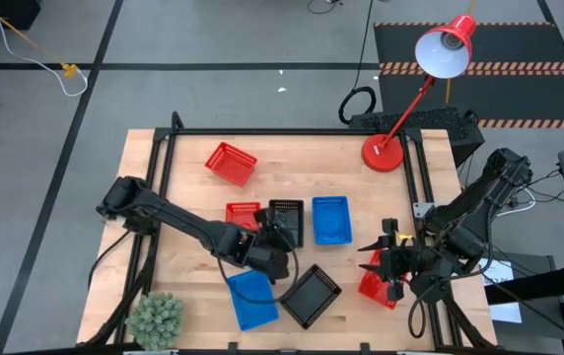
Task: Stack baskets by color
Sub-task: Stack the bottom red bin on the middle red bin
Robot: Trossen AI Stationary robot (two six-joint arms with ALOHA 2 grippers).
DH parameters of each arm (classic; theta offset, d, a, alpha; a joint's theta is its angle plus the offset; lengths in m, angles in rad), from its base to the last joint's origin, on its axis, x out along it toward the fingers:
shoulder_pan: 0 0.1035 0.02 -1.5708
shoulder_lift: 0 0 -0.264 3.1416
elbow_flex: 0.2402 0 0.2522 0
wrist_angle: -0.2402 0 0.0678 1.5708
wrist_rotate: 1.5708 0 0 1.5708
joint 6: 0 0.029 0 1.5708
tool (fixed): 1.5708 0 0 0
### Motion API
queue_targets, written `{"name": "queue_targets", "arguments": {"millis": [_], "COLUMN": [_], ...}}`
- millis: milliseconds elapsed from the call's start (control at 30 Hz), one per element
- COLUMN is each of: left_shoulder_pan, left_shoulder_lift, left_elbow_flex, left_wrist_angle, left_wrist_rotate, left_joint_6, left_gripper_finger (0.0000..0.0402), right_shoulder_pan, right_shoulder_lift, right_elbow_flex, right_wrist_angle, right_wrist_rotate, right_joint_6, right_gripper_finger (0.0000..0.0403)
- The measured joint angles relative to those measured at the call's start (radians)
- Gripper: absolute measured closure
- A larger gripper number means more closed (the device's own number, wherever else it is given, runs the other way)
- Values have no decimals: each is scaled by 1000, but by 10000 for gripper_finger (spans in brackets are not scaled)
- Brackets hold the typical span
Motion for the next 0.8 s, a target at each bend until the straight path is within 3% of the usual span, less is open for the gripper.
{"name": "queue_targets", "arguments": {"millis": [567,800], "left_shoulder_pan": [76,74], "left_shoulder_lift": [-48,-48], "left_elbow_flex": [0,0], "left_wrist_angle": [-163,-208], "left_wrist_rotate": [-5,-5], "left_joint_6": [-140,-187], "left_gripper_finger": [286,286], "right_shoulder_pan": [0,0], "right_shoulder_lift": [0,0], "right_elbow_flex": [0,0], "right_wrist_angle": [0,0], "right_wrist_rotate": [-3,-38], "right_joint_6": [26,190], "right_gripper_finger": [245,245]}}
